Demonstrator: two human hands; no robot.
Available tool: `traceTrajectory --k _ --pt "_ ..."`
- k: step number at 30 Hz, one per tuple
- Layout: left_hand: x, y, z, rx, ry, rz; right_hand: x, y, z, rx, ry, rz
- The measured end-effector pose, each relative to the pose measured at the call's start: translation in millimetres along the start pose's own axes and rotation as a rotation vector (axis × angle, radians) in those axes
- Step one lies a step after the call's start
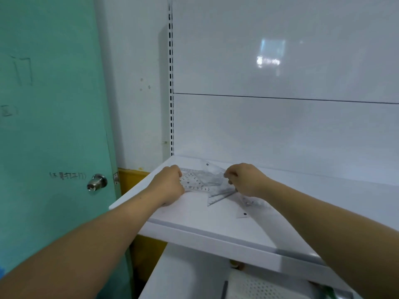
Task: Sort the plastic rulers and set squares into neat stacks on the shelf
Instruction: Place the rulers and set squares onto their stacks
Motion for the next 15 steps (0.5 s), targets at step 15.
traceTrajectory --k 15 --pt "-6 0 3 -0.091 0.134 -0.061 -20 9 5 -0.138 -0.026 0.104"
Point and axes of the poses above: each hand's wrist, its own y-axis away from the middle knuckle, its own z-axis out of the back of the hand, x = y × z, the point moved 1 cm from there along -y, towards the middle knuckle, and after that the axes turned 2 degrees about -x, right-handed, at the moved point
